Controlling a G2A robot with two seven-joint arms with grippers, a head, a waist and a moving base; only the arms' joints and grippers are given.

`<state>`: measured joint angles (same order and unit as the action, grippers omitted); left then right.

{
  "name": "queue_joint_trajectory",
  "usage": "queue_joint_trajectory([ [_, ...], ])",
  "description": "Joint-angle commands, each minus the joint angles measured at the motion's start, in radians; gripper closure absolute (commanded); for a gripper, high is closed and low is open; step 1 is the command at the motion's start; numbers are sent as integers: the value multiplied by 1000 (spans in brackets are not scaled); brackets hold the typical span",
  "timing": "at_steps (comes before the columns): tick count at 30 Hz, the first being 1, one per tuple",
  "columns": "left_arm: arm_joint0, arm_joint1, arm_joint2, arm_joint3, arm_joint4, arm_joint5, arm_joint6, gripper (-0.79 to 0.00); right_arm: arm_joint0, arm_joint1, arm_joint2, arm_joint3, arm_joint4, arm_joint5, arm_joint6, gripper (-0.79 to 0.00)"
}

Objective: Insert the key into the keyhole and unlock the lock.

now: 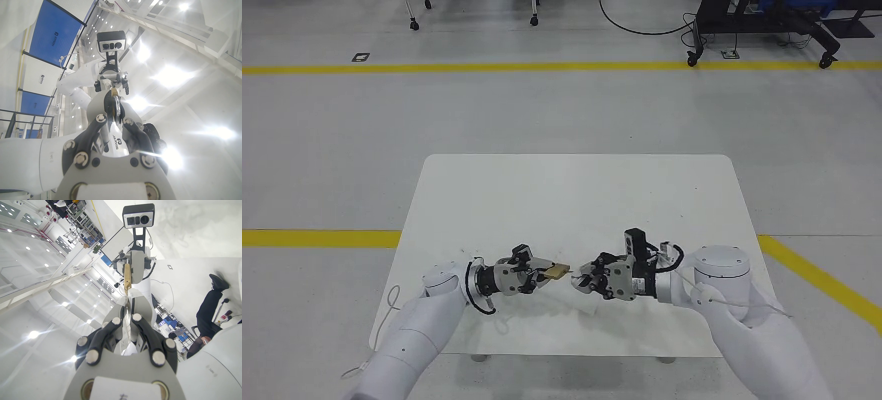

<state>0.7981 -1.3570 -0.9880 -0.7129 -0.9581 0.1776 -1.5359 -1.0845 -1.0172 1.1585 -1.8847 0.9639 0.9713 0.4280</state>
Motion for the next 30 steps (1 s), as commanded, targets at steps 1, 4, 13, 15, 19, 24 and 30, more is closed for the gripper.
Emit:
queue_joint_trajectory([
  [1, -1, 0, 1, 2, 2, -2, 0, 0, 2, 1, -4, 2, -7, -2, 2, 0],
  [4, -2, 1, 2, 2, 5, -3, 0, 0, 4, 1, -6, 4, -12, -5, -1, 0],
  [13, -8, 0, 5, 12, 22, -14, 3, 0, -1, 1, -16, -5, -18, -13, -14, 0],
  [15, -8, -1, 6, 13, 25, -15, 7, 0, -1, 1, -17, -7, -18, -15, -15, 0],
  [19, -9, -2, 8, 13, 33, -18, 17, 0, -11, 3, -16, -18, -26, -20, -19, 0],
  [24, -7, -3, 8, 10, 37, -21, 21, 0, -20, 4, -13, -26, -36, -28, -32, 0],
  [30, -4, -4, 8, 5, 46, -28, 34, 0, -29, 3, -13, -35, -33, -36, -65, 0],
])
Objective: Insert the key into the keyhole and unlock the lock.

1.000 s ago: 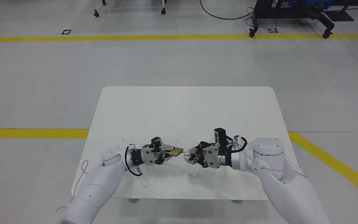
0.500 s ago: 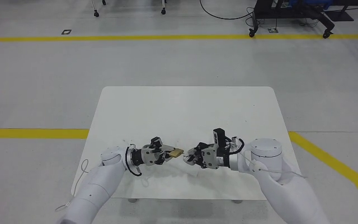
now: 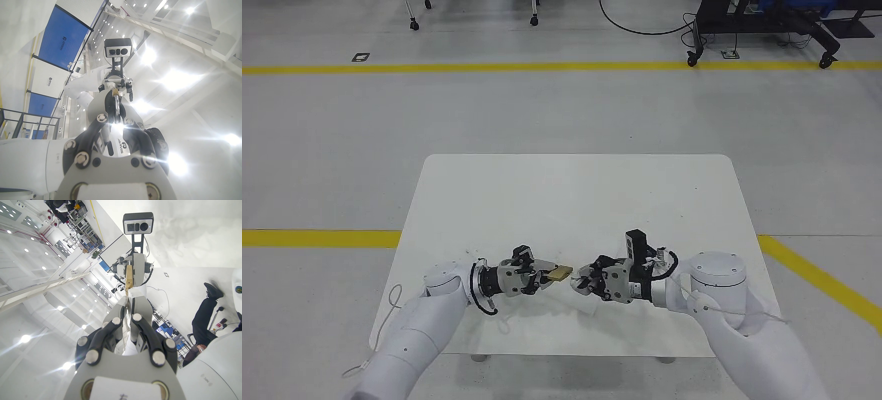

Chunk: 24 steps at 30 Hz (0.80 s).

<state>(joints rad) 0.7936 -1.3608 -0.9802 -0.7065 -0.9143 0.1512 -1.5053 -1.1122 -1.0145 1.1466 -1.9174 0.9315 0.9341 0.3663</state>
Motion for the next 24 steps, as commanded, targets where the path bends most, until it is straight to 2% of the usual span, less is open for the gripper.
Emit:
queue_joint_trajectory([
  [1, 2, 0, 0, -3, 2, -2, 4, 0, -3, 0, -2, -4, -1, 2, -5, 0],
  [24, 13, 1, -8, -24, 14, 6, 11, 0, 19, -5, -34, 9, -4, 11, -10, 0],
])
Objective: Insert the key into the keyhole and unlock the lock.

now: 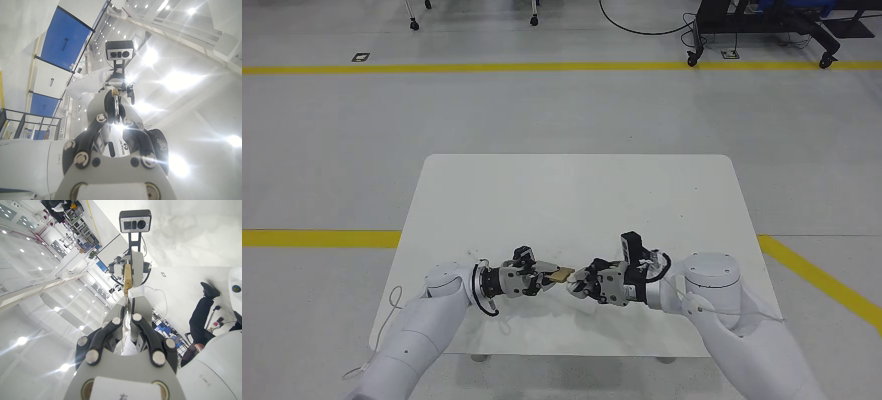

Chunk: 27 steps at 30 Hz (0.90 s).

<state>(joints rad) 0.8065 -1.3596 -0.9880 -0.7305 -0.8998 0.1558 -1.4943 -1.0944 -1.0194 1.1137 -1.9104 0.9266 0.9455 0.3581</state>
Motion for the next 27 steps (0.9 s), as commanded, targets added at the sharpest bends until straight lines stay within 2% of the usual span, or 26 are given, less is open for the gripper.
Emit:
queue_joint_trajectory([
  [1, 1, 0, -2, 0, -2, 2, -1, 0, 3, -1, -2, 2, 3, -1, -3, 0],
  [3, 2, 0, -4, 0, -6, 3, -4, 0, 3, -2, -1, 1, 8, -2, -3, -256],
  [5, 2, 0, -6, 1, -9, 5, -7, 0, -1, -1, 4, -4, 10, -4, 1, -357],
  [8, 2, 1, -8, 2, -11, 6, -11, 0, -12, 2, 17, -13, 10, -14, 10, -468],
  [10, 2, 1, -9, 3, -13, 7, -12, 0, -22, 5, 29, -20, 11, -16, 20, -505],
  [12, 2, 0, -11, 4, -16, 7, -15, 0, -32, 8, 41, -27, 9, -19, 30, -468],
  [14, 1, 1, -15, 7, -20, 6, -15, 0, -43, 11, 53, -37, 4, -24, 41, -379],
  [16, 0, 2, -22, 12, -28, 2, -15, 0, -56, 15, 64, -46, 0, -25, 54, -323],
  [19, 0, 4, -32, 16, -34, -11, -16, 0, -66, 19, 77, -48, -5, -25, 69, -175],
  [24, 1, 5, -35, 13, -28, -15, -17, 0, -52, 18, 80, -26, 11, -26, 68, 0],
  [27, 0, 5, -36, 13, -25, -16, -17, 0, -44, 16, 79, -16, 25, -28, 62, 0],
])
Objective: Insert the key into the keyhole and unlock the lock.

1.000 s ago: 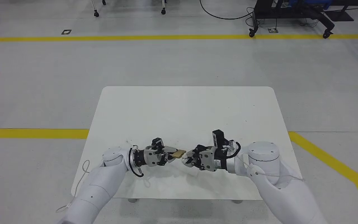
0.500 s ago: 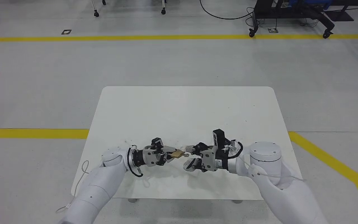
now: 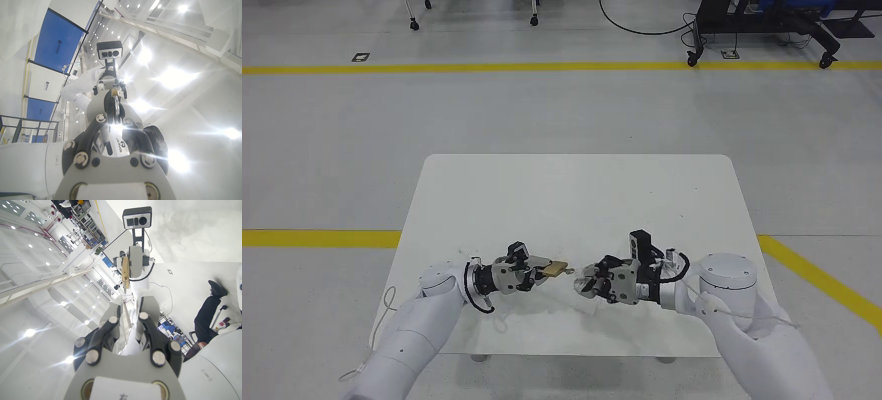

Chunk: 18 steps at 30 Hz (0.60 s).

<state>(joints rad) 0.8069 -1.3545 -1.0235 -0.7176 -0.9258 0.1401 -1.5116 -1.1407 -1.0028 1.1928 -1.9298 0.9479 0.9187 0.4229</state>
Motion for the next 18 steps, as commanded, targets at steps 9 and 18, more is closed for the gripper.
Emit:
queue_joint_trajectory([
  [9, -1, 0, 0, -2, 11, -4, -2, 0, 22, -7, -18, 18, 23, 6, -34, 0],
  [18, -2, -1, -1, 0, 11, -5, -4, 0, 34, -9, -30, 25, 26, 11, -42, 0],
])
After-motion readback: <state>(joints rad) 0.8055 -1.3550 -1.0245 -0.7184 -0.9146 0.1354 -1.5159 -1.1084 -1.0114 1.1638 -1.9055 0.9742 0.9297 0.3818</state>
